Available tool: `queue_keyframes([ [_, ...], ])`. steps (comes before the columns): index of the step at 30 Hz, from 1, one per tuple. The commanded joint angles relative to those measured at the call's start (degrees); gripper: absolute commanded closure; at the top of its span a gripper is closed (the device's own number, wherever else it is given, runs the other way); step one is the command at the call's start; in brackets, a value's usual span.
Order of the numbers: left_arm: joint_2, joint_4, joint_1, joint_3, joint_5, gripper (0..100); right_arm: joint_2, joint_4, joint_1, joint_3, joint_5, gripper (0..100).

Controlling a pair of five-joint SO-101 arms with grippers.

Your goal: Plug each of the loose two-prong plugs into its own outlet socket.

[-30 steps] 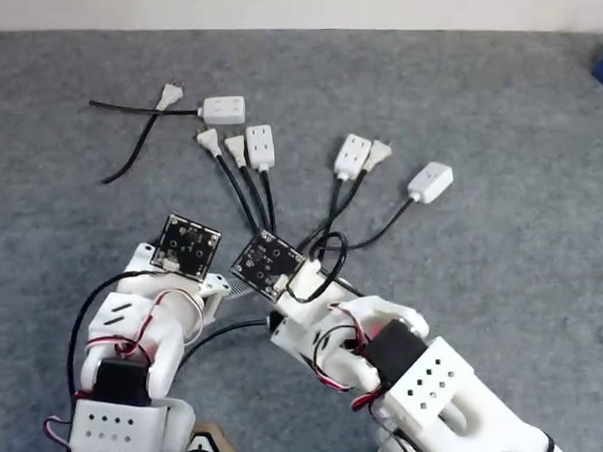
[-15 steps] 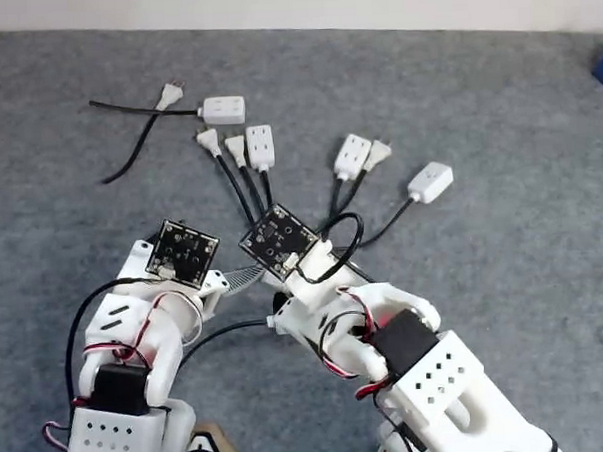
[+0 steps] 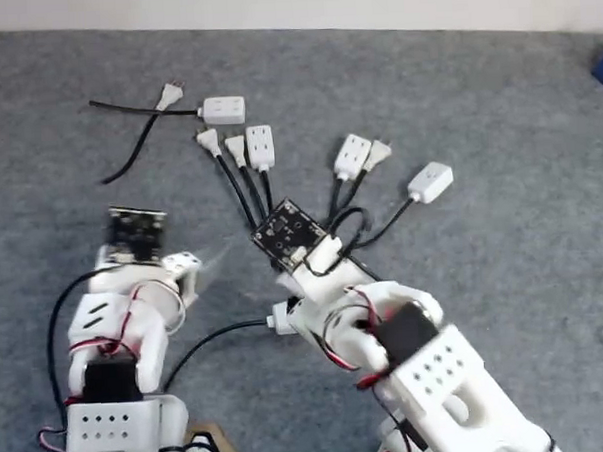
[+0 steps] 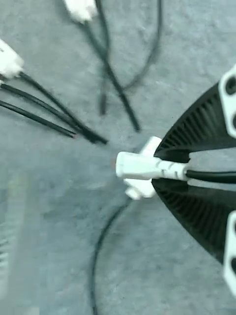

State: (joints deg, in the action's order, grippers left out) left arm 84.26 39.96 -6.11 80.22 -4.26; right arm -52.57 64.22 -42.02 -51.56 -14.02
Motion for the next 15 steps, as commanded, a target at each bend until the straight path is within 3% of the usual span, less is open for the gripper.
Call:
queue_keyframes([
  [1, 0.22, -1.49, -5.32, -2.15, 6.07, 60, 8.75, 2.68, 0.84, 1.71, 0.7, 99.2],
  [7, 0.13, -1.49, -6.81, -2.15, 7.82, 60, 23.25, 9.63, 1.27, 14.02, 8.7, 99.2],
  [15, 0.13, -1.49, -6.81, -1.89, 7.82, 60, 36.7, 28.44, 0.84, 38.11, 9.58, 99.2],
])
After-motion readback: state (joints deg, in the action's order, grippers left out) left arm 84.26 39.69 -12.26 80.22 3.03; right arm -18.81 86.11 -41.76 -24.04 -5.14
